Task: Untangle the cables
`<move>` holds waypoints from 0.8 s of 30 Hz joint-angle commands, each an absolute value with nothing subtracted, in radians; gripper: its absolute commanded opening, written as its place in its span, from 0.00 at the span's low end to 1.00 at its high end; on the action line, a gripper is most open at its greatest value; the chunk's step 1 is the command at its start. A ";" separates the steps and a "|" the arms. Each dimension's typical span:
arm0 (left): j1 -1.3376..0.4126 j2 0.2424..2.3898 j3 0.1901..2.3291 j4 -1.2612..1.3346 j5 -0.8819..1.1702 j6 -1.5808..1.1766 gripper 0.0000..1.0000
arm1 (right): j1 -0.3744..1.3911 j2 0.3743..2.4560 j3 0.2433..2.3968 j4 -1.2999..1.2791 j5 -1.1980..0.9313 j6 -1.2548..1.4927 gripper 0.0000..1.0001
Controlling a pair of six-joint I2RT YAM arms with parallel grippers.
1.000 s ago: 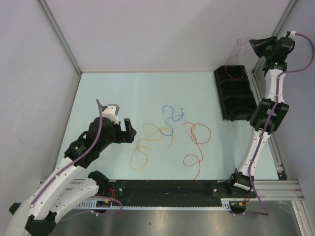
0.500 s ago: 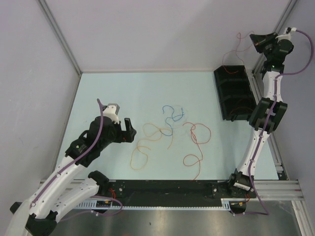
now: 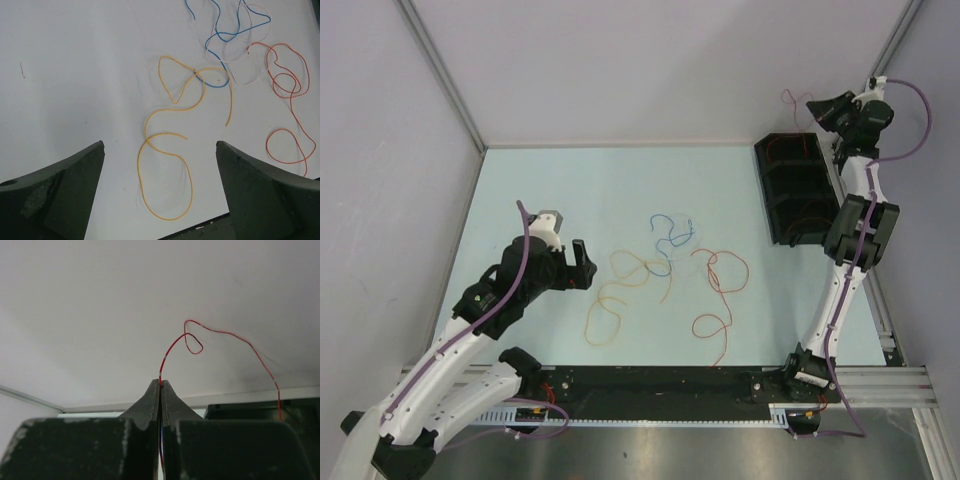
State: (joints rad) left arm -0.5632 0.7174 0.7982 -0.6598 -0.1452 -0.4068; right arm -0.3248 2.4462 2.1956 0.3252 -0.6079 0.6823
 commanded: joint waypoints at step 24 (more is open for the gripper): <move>-0.552 0.650 0.793 -0.627 -0.115 -0.385 0.98 | -0.347 1.971 1.497 0.457 -0.525 0.644 0.00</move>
